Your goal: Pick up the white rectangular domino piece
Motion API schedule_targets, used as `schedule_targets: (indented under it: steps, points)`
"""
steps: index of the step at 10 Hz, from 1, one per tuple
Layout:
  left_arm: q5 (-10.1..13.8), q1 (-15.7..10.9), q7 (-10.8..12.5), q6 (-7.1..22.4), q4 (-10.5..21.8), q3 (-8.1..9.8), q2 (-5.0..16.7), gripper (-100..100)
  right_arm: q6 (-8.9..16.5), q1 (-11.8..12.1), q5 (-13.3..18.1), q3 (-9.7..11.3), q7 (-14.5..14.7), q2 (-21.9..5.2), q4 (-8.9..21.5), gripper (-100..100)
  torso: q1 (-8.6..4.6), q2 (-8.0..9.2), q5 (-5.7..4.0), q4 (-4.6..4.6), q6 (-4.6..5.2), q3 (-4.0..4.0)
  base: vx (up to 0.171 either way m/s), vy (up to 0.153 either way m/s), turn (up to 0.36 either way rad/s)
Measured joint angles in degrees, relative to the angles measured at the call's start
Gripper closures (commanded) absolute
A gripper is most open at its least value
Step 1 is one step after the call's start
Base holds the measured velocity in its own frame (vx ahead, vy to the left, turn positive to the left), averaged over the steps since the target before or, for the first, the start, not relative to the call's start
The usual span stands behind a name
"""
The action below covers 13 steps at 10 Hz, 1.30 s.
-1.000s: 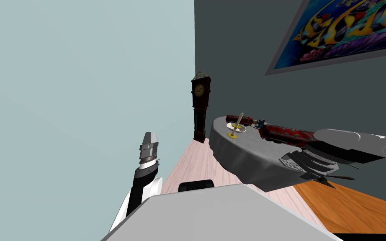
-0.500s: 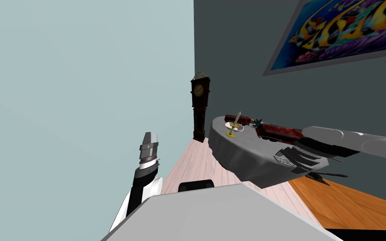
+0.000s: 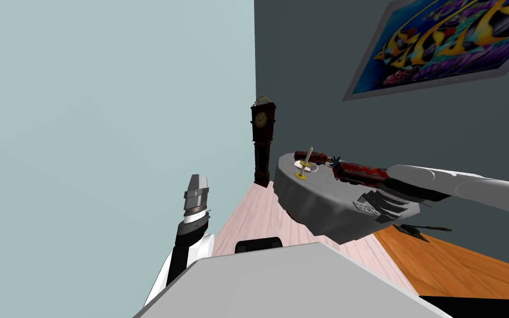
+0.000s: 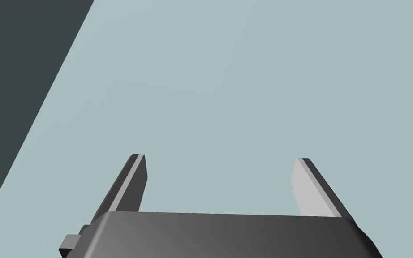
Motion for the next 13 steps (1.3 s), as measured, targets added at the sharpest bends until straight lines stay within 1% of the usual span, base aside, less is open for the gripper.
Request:
schedule_targets:
  steps: [1, 2, 3, 4, 8, 9, 10, 12, 13]
  points:
    - [0.0, 0.0, 0.0, 0.0, 0.0, 0.00, 0.0, 0, -0.2, -0.5, 1.2, -1.3, -1.4, 0.5, -1.2, -100, -0.03, 0.05, 0.00, 0.01, -0.01, 0.02, -0.064, -0.032, 0.003]
    - [0.0, 0.0, 0.0, 0.0, 0.0, 0.00, 0.0, 0, -0.3, -0.9, 2.5, -2.0, -3.0, 0.8, -2.2, -100, -0.03, 0.07, -0.01, 0.01, 0.00, 0.04, -0.033, -0.011, 0.003]
    - [0.0, 0.0, 0.0, 0.0, 0.0, 0.00, 0.0, 0, -0.6, -1.7, 4.1, -2.1, -3.6, 1.2, -1.9, -100, 0.02, 0.00, 0.00, 0.00, 0.00, 0.00, -0.010, -0.002, 0.000]
    - [0.0, 0.0, 0.0, 0.0, 0.0, 0.00, 0.0, 0, -0.7, -1.8, 4.3, -2.1, -3.6, 1.2, -1.8, 100, 0.06, -0.08, 0.02, -0.02, 0.00, -0.04, 0.000, 0.000, 0.000]
    - [0.0, 0.0, 0.0, 0.0, 0.0, 0.00, 0.0, 0, -0.6, -1.8, 4.2, -2.1, -3.6, 1.2, -1.8, 100, 0.07, -0.15, 0.01, -0.04, 0.00, -0.09, 0.000, 0.000, 0.000]
    - [0.0, 0.0, 0.0, 0.0, 0.0, 0.00, 0.0, 0, -0.6, -1.7, 4.2, -2.1, -3.6, 1.2, -1.8, 0, 0.08, -0.15, 0.01, -0.04, 0.00, -0.09, 0.000, 0.000, 0.000]
    - [0.0, 0.0, 0.0, 0.0, 0.0, 0.00, 0.0, 0, -0.6, -1.7, 4.2, -2.1, -3.6, 1.2, -1.8, 100, 0.08, -0.15, 0.01, -0.04, 0.00, -0.09, 0.055, 0.037, 0.026]
    - [0.0, 0.0, 0.0, 0.0, 0.0, 0.00, 0.0, 0, -0.1, -0.5, 1.5, -0.3, -0.8, 0.3, 0.0, 100, 0.15, -0.34, -0.11, -0.15, 0.05, -0.23, 0.089, 0.048, 0.003]
    - [0.0, 0.0, 0.0, 0.0, 0.0, -0.01, 0.0, 0, 0.8, 1.8, -0.7, 0.6, 0.7, -1.0, 0.2, 100, 0.15, -0.40, -0.18, -0.22, 0.15, -0.29, 0.079, 0.031, -0.025]
